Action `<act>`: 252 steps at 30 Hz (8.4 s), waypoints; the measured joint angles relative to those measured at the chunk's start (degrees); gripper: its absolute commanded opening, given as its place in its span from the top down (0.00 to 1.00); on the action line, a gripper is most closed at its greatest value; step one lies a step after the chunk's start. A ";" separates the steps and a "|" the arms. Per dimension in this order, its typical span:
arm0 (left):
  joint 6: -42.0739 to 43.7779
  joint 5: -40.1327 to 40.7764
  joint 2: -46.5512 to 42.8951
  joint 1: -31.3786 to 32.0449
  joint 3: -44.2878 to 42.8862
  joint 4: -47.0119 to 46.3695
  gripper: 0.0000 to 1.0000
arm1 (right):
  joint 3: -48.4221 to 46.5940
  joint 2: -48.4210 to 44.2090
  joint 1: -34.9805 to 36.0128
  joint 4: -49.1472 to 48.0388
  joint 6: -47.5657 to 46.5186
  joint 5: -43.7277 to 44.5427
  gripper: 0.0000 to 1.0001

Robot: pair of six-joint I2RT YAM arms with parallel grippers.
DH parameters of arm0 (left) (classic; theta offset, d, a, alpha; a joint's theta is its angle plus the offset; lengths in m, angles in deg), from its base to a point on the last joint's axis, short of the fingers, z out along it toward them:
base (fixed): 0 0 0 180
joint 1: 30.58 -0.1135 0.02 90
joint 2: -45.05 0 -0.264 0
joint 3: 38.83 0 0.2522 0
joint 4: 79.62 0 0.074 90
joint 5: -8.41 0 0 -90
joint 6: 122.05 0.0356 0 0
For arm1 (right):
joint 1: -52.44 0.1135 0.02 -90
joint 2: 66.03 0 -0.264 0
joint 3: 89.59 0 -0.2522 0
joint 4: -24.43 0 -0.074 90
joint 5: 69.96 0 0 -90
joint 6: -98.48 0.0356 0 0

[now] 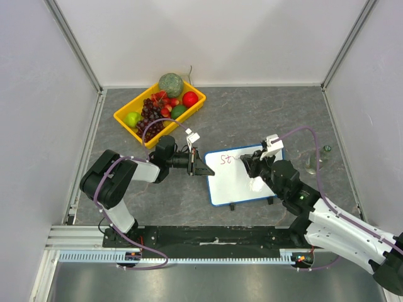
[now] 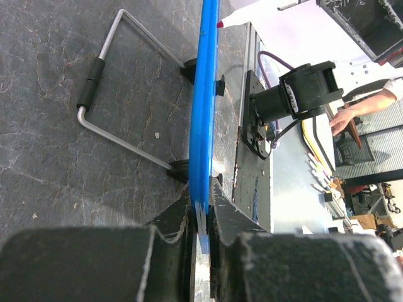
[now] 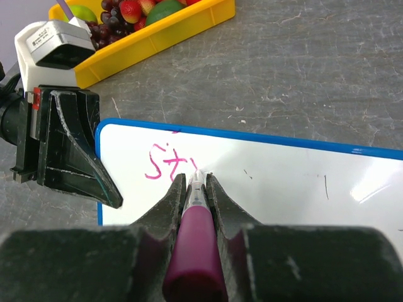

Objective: Write a sentence on the whiteboard

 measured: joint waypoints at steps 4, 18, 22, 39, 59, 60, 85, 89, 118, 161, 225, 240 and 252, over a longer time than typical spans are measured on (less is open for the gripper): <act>0.00 0.00 0.02 0.00 0.00 0.02 0.98 | 0.76 -1.09 -0.07 0.72 0.50 -1.07 1.00; 0.00 0.04 0.00 0.00 0.00 0.20 0.98 | 1.92 -1.40 -0.04 0.31 1.66 -1.79 1.00; -0.02 0.07 0.00 -0.07 0.00 0.42 0.98 | 1.57 -0.44 -0.04 -0.50 1.62 -1.14 1.00; 0.00 0.04 0.00 -0.04 -0.04 0.44 0.98 | -0.04 0.85 -0.04 -1.14 0.52 2.62 1.00; 0.09 -0.09 0.02 -0.04 -0.09 0.44 0.98 | 0.48 -0.76 -0.17 -0.63 0.37 3.17 1.00; 0.09 -0.07 0.00 -0.04 -0.09 0.44 0.98 | 0.52 -0.76 -0.17 -0.63 0.37 3.02 1.00; 0.13 -0.11 0.00 -0.04 -0.11 0.44 0.98 | 0.85 -1.92 -0.17 0.81 0.37 3.15 1.00; 0.13 -0.11 0.00 -0.04 -0.11 0.44 0.98 | 0.96 -1.92 -0.17 0.76 0.37 2.91 1.00; 0.11 0.04 0.00 -0.07 -0.15 0.85 0.98 | 1.99 -3.39 -0.15 2.69 0.81 3.85 1.00; 0.31 -0.35 0.02 -0.09 -0.26 0.85 0.98 | 0.09 -2.38 -0.81 1.88 0.33 5.31 1.00; 0.31 -0.35 0.02 -0.09 -0.31 1.05 0.98 | 1.01 -4.26 -0.92 2.99 -0.31 7.67 1.00; 0.33 -0.35 0.02 -0.09 -0.31 1.05 0.98 | 2.56 -7.21 -0.96 4.94 0.79 6.58 1.00; 0.33 -0.37 0.02 -0.09 -0.31 1.05 0.98 | -0.90 -7.74 -0.96 6.16 0.31 6.86 1.00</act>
